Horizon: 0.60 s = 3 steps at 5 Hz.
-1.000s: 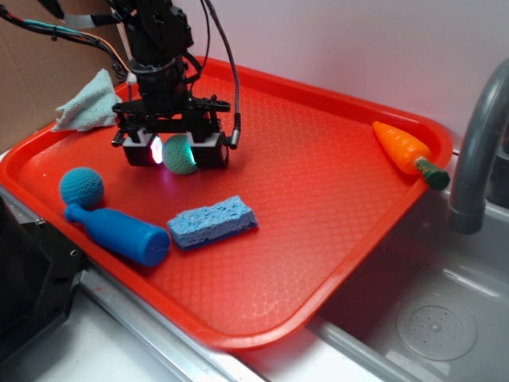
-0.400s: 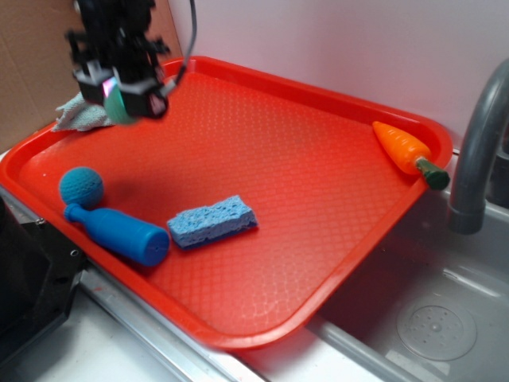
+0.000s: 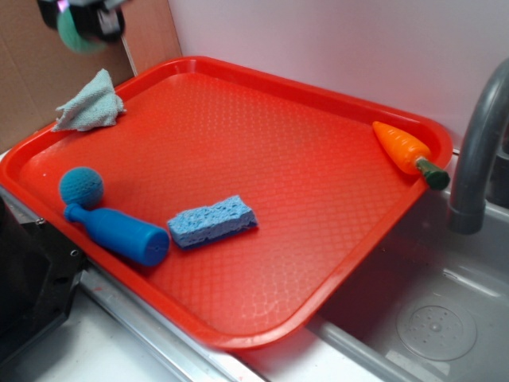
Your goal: Grab the green ball.
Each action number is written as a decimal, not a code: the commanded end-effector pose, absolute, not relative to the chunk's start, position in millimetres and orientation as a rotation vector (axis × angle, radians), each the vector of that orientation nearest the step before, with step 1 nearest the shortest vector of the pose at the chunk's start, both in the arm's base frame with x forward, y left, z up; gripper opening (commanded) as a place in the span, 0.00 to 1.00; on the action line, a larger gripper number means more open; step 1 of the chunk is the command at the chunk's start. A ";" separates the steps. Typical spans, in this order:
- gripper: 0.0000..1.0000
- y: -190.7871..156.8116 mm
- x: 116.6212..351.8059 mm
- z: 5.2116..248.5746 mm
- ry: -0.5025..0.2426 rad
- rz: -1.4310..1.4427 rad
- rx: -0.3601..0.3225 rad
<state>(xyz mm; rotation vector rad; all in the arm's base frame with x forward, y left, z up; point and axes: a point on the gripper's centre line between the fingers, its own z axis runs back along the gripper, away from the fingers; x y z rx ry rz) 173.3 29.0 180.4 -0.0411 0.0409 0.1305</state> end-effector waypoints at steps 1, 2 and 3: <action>0.00 48.7 211.7 190.6 -0.164 -0.048 -0.032; 0.00 46.3 218.3 193.7 -0.200 -0.064 -0.006; 0.00 46.4 218.1 187.9 -0.201 -0.033 -0.015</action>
